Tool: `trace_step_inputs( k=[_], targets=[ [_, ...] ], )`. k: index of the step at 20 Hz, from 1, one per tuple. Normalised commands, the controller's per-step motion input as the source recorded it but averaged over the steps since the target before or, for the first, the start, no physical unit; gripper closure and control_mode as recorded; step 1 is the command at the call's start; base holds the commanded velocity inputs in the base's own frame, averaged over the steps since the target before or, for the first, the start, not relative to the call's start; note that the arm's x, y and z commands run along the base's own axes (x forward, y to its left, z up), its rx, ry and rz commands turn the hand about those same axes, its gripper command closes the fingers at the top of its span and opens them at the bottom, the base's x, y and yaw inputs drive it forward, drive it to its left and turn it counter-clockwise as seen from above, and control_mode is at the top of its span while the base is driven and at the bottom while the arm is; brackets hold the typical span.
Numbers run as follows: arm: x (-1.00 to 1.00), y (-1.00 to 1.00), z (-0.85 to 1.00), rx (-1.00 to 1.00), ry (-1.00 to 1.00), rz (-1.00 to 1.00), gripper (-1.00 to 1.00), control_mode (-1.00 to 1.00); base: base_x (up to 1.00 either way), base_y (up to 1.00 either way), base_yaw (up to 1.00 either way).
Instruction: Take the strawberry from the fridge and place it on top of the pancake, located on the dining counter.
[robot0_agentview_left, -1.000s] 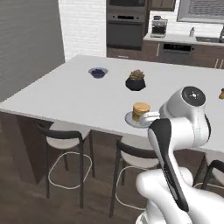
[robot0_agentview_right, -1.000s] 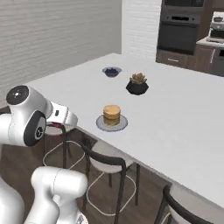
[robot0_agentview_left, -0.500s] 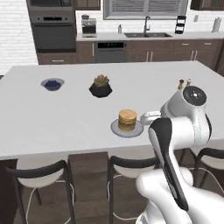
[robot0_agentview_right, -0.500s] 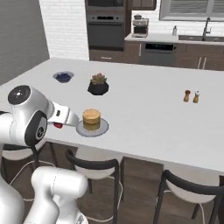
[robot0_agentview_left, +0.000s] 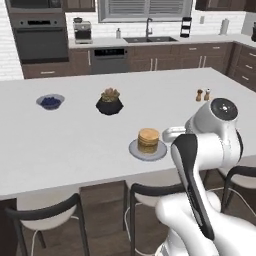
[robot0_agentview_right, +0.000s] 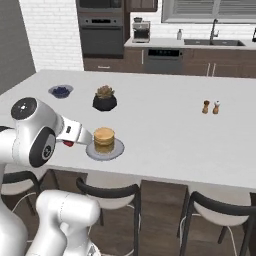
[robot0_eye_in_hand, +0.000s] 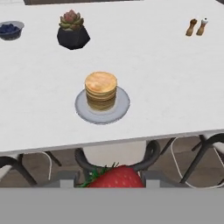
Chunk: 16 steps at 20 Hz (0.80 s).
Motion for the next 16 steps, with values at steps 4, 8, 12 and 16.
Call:
trace_step_inputs(
  k=[4,8,12,16],
  targets=[
    [0.0,0.0,0.0,0.0,0.0,0.0,1.0,1.0,0.59,0.28,-0.17],
    [0.0,0.0,0.0,0.0,0.0,0.0,1.0,1.0,0.29,0.49,-0.13],
    [0.0,0.0,0.0,0.0,0.0,0.0,1.0,1.0,0.14,0.44,-0.03],
    [0.0,0.0,0.0,0.0,0.0,0.0,1.0,1.0,0.03,0.58,0.0]
  ],
)
